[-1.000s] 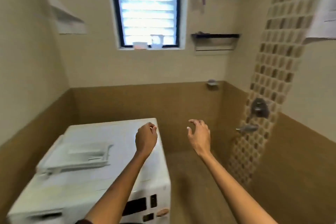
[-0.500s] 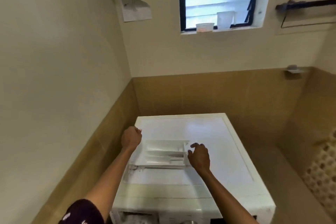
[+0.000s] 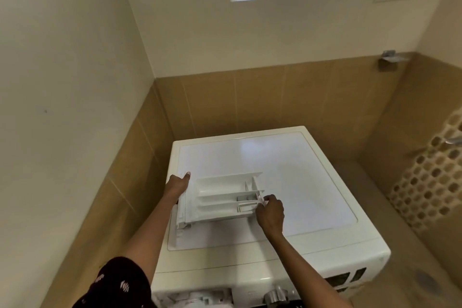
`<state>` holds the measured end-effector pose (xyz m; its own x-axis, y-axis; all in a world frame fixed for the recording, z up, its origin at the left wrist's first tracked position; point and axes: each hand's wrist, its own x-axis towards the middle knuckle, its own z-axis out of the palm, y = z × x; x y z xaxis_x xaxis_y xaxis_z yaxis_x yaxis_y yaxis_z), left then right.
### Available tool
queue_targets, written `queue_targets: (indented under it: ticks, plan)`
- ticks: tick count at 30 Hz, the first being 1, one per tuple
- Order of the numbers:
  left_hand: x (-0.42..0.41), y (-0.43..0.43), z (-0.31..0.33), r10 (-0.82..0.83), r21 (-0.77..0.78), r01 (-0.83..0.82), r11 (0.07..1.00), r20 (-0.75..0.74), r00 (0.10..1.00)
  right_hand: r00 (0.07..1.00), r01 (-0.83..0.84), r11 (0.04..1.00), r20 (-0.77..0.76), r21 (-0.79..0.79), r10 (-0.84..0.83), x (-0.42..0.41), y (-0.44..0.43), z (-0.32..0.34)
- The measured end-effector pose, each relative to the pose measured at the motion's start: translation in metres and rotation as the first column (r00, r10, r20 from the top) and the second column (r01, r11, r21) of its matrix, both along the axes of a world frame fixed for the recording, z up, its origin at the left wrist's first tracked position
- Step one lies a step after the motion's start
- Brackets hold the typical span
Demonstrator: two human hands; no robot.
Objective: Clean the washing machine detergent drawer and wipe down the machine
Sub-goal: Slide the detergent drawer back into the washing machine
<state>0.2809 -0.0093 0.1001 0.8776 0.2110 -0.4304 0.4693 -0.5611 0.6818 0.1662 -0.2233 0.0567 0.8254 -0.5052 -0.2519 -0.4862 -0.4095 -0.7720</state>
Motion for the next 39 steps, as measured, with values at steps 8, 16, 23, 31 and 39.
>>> queue_targets:
  ticks: [8, 16, 23, 31, 39]
  plan:
    - [-0.001, 0.009, -0.007, 0.081, -0.175, -0.091, 0.98, -0.062, 0.995, 0.958, 0.239, 0.924, 0.086, 0.297, -0.275, 0.011, -0.008, -0.01]
    - [-0.048, 0.006, 0.01, 0.28, -0.249, -0.264, 0.932, 0.03, 0.959, 0.931, 0.289, 0.758, 0.01, 0.585, -0.364, 0.024, 0.014, 0.015]
    - [-0.139, 0.012, 0.028, 0.516, -0.444, -0.471, 0.763, -0.021, 0.856, 0.978, 0.046, 0.851, 0.15, 0.522, -0.145, 0.0, 0.042, 0.048]
    - [-0.27, 0.019, 0.019, 0.705, -0.536, -0.621, 0.571, -0.066, 0.706, 0.954, -0.3, 0.775, 0.18, 0.556, 0.24, -0.082, 0.058, 0.068]
    - [-0.404, 0.01, -0.01, 0.839, -0.446, -0.785, 0.429, -0.125, 0.53, 0.883, -0.445, 0.792, 0.056, 0.418, 0.467, -0.166, 0.09, 0.019]
